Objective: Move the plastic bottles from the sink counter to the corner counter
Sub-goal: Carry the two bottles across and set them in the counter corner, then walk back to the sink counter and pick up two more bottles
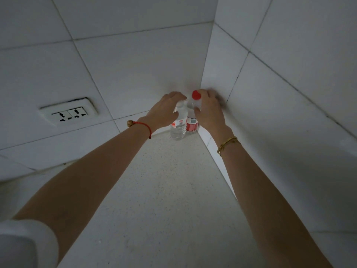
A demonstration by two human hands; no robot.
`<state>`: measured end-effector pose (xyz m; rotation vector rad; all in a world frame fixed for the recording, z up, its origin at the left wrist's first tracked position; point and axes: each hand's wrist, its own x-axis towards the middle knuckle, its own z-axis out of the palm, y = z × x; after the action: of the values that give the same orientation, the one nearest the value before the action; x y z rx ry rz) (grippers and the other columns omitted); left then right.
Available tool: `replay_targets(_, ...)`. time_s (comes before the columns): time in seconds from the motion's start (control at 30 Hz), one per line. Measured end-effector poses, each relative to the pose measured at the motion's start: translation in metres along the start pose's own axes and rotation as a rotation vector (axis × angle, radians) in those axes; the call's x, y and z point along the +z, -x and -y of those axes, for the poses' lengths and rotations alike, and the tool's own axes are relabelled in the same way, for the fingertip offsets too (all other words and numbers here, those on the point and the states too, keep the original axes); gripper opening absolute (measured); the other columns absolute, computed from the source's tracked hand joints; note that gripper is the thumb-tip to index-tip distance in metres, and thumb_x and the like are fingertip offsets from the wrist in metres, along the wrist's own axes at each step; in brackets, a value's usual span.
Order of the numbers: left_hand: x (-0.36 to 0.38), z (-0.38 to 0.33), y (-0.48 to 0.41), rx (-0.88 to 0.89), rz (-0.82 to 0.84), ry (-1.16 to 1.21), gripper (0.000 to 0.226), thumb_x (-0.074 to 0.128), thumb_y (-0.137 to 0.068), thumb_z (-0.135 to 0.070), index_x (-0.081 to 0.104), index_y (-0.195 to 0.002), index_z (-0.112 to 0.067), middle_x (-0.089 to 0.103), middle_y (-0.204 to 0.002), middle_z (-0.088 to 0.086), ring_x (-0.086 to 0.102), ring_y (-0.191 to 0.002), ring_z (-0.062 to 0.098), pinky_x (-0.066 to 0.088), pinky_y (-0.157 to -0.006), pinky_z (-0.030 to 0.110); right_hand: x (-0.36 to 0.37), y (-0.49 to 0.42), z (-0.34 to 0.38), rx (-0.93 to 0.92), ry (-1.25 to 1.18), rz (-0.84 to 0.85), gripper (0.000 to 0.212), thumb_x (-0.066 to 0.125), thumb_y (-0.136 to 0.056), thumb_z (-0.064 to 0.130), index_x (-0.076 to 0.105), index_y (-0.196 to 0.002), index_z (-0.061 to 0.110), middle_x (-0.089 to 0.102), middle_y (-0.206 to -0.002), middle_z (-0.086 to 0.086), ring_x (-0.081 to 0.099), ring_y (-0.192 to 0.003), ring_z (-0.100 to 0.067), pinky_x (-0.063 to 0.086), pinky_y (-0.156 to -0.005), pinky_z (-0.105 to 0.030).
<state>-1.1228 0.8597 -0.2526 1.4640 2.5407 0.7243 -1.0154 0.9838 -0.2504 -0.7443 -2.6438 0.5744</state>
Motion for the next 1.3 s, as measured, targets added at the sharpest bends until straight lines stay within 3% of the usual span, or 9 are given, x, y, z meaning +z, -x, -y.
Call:
replay_targets(0.23, -0.021, 0.004, 0.048, -0.067, -0.055, 0.053, 0.060, 0.061, -0.088, -0.013, 0.039, -0.143, -0.018, 0.041, -0.149, 0.004, 0.038, -0.136, 0.023, 0.030, -0.111, 0.034, -0.016, 0.036, 0.022, -0.022, 0.009, 0.066, 0.041, 0.056, -0.093, 0.021, 0.047, -0.131, 0.011, 0.056, -0.126, -0.011, 0.047, -0.116, -0.031, 0.045, -0.095, -0.040)
replay_targets(0.5, -0.058, -0.005, 0.143, -0.112, -0.068, 0.065, 0.058, 0.061, -0.089, -0.022, 0.039, -0.143, -0.020, 0.045, -0.146, 0.001, 0.042, -0.132, 0.021, 0.027, -0.105, 0.025, -0.039, 0.101, 0.057, -0.066, -0.036, 0.113, 0.045, 0.056, -0.093, 0.027, 0.047, -0.135, 0.014, 0.053, -0.137, -0.009, 0.044, -0.125, -0.033, 0.041, -0.102, -0.045)
replay_targets(0.73, -0.082, -0.025, 0.238, -0.137, -0.105, 0.084, 0.057, 0.060, -0.090, -0.022, 0.040, -0.143, -0.023, 0.047, -0.144, 0.000, 0.044, -0.130, 0.021, 0.037, -0.109, 0.042, -0.056, 0.166, 0.092, -0.107, -0.052, 0.208, 0.048, 0.055, -0.093, 0.030, 0.045, -0.137, 0.016, 0.051, -0.140, -0.009, 0.040, -0.130, -0.031, 0.038, -0.107, -0.047)
replay_targets(1.0, -0.098, -0.044, 0.344, -0.222, -0.128, 0.012, 0.052, 0.053, -0.094, -0.032, 0.037, -0.144, -0.026, 0.047, -0.144, -0.004, 0.042, -0.131, 0.014, 0.032, -0.107, 0.027, -0.062, 0.236, 0.132, -0.216, -0.078, 0.281, 0.047, 0.050, -0.096, 0.032, 0.044, -0.139, 0.016, 0.051, -0.141, -0.006, 0.038, -0.134, -0.027, 0.034, -0.111, -0.045)
replay_targets(1.1, -0.105, -0.051, 0.382, -0.267, -0.159, -0.006, 0.047, 0.046, -0.097, -0.033, 0.039, -0.143, -0.025, 0.047, -0.144, -0.005, 0.041, -0.133, 0.013, 0.035, -0.111, 0.037, -0.061, 0.256, 0.149, -0.267, -0.100, 0.297, 0.045, 0.046, -0.097, 0.035, 0.045, -0.138, 0.017, 0.051, -0.140, -0.004, 0.038, -0.134, -0.026, 0.033, -0.111, -0.044)
replay_targets(1.3, -0.119, -0.060, 0.456, -0.382, -0.230, -0.023, 0.045, 0.045, -0.098, -0.031, 0.040, -0.143, -0.024, 0.049, -0.144, -0.004, 0.042, -0.133, 0.015, 0.036, -0.110, 0.038, -0.055, 0.293, 0.186, -0.380, -0.121, 0.336, 0.043, 0.043, -0.098, 0.036, 0.048, -0.136, 0.017, 0.054, -0.137, -0.003, 0.040, -0.131, -0.025, 0.035, -0.108, -0.044)
